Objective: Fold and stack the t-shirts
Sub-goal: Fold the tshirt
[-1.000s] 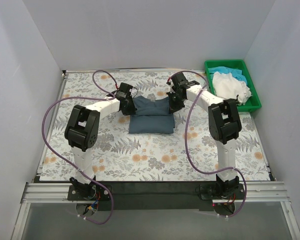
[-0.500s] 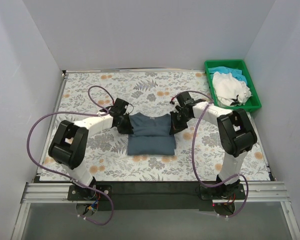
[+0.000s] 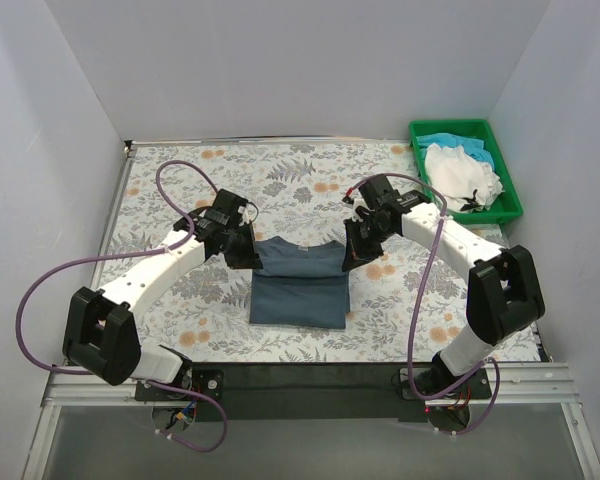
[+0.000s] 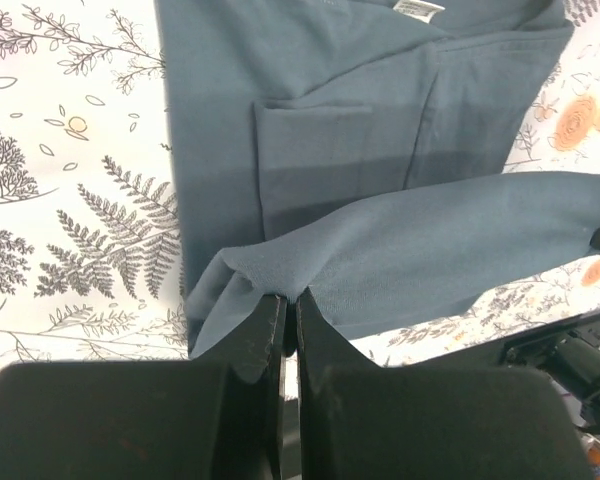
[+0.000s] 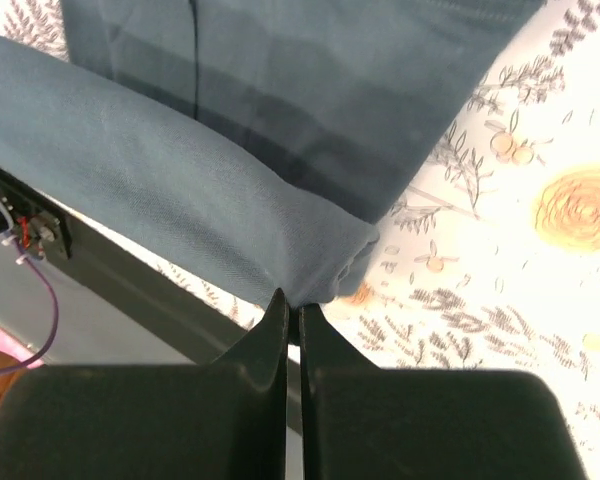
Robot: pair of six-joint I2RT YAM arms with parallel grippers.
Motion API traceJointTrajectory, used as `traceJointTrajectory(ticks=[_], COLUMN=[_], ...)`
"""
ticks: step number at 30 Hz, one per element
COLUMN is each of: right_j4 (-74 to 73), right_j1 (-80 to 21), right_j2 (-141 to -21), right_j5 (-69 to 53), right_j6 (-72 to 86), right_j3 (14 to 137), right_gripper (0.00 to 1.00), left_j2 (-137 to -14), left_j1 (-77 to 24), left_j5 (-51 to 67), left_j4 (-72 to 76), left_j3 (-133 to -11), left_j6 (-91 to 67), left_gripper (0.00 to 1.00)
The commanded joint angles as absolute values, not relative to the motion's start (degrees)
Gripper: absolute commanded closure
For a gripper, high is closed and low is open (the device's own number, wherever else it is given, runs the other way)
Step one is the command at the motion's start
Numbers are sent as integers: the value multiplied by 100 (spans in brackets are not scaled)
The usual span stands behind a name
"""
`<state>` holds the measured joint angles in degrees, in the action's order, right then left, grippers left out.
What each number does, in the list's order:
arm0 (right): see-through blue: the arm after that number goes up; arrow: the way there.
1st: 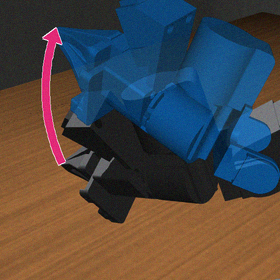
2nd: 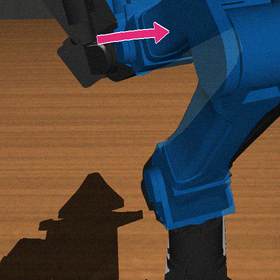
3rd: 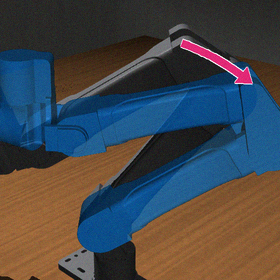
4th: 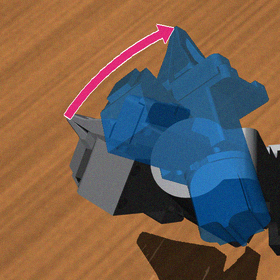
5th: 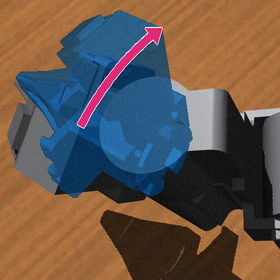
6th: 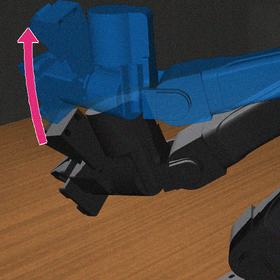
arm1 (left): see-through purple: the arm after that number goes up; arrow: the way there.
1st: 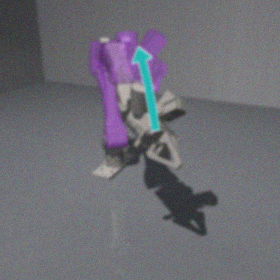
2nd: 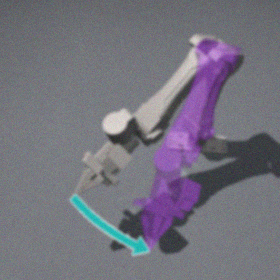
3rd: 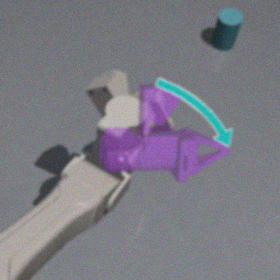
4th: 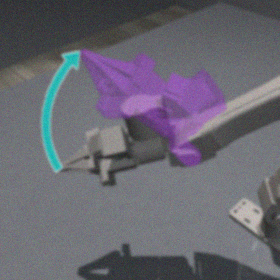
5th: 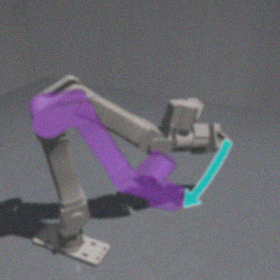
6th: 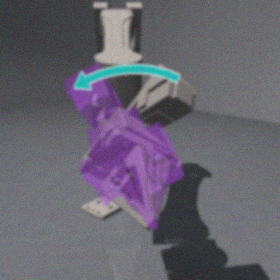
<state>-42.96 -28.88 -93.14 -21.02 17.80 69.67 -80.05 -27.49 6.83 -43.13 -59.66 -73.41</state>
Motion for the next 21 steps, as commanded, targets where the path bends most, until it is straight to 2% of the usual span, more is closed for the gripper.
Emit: traceJointTrajectory(ticks=[1,14,21], right_j4=[-4799,-5221,-5124], right_j1=[-2839,-2848,-2830], right_j2=[-9018,-9061,-9351], right_j5=[-2101,-1995,-1697], right_j6=[1863,1942,1890], right_j3=[7207,7602,7672], right_gripper=[99,99,99], left_j2=[-7753,-7445,-7409], left_j1=[-2707,-2707,-2707], left_j5=[571,159,-255], left_j4=[-4772,-4544,-3702], left_j3=[-6205,-6232,-5889], left_j6=[-7347,-7585,-7646], left_gripper=[100,100,100])
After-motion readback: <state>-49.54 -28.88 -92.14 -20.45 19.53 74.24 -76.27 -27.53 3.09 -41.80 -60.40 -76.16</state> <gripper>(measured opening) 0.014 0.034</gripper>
